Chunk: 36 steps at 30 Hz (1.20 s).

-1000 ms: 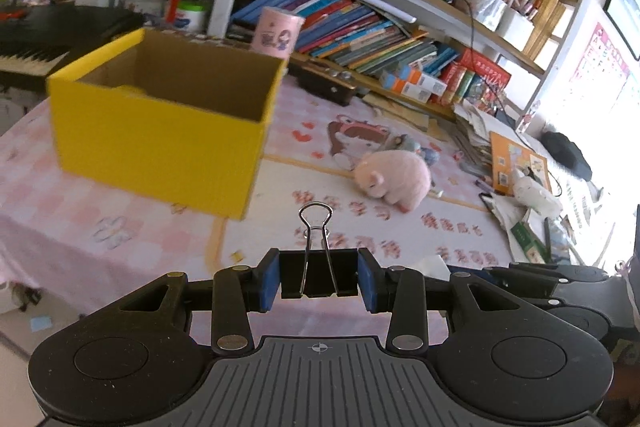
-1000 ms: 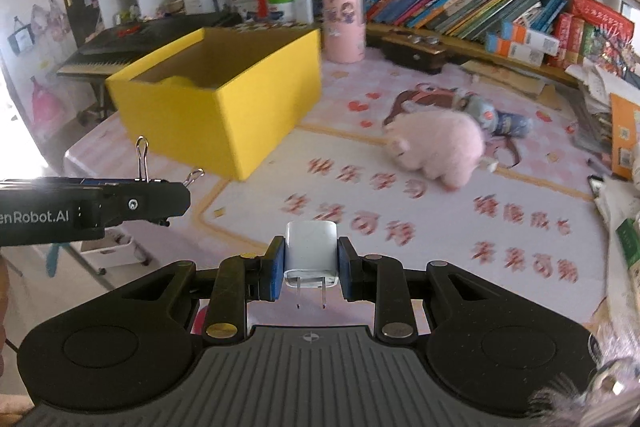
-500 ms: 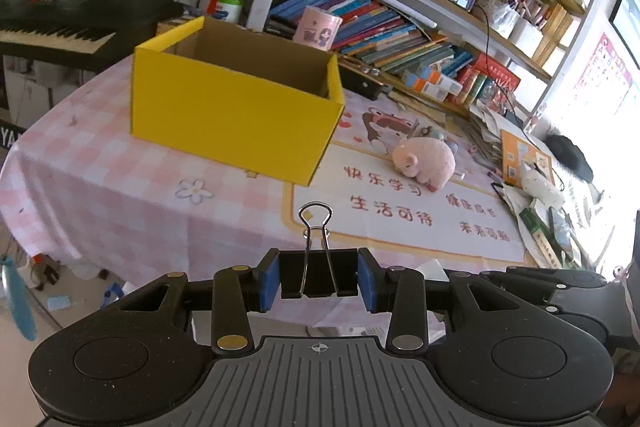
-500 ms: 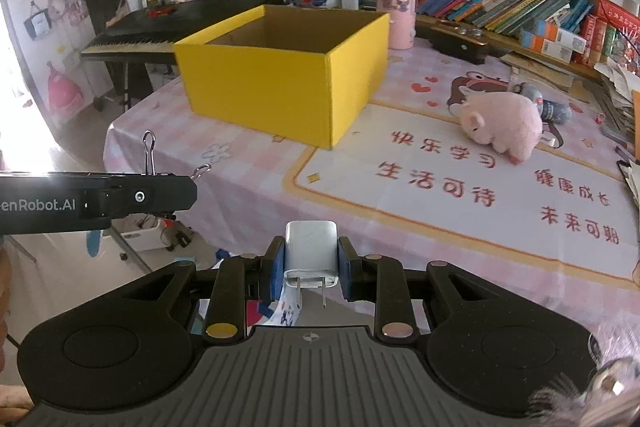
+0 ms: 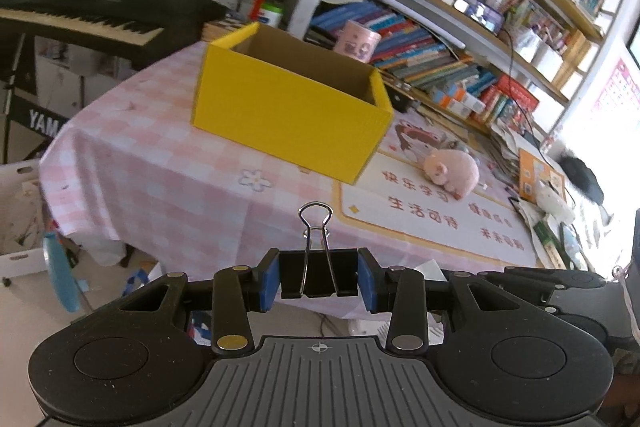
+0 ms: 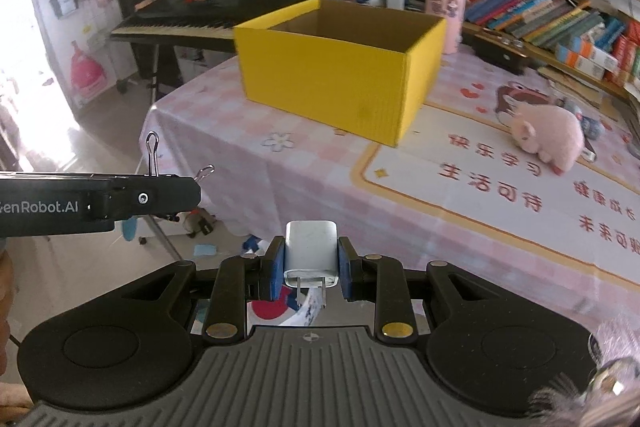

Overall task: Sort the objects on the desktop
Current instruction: 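Carry the held plug and binder clip with both tools over the yellow box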

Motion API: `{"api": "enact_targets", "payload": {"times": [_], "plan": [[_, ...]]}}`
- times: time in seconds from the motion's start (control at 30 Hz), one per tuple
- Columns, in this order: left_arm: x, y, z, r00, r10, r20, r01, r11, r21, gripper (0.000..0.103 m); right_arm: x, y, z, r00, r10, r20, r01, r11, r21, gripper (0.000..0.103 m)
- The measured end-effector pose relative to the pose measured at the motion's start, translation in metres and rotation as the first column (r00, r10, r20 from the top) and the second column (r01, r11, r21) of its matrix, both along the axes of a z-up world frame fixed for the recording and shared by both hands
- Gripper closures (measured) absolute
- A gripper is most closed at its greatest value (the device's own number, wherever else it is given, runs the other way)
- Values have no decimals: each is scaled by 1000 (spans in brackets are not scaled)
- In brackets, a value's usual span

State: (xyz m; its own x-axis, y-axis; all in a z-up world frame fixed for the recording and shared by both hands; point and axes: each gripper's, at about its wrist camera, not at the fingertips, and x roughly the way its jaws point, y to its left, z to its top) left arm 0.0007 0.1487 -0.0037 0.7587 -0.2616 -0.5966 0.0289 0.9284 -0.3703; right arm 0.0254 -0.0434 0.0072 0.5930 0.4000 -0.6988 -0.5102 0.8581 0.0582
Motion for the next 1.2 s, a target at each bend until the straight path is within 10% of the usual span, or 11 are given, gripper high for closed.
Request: {"api": "enact_targets", "payload": {"times": [0.67, 1.2], "plan": [[21, 26, 11, 994, 98, 56, -99, 995, 19, 65, 40, 34, 6, 996, 92, 24, -92, 996, 7, 78], [146, -10, 68, 958, 73, 277, -88, 995, 42, 65, 176, 9, 69, 976, 8, 216, -33, 993, 115, 78]]}}
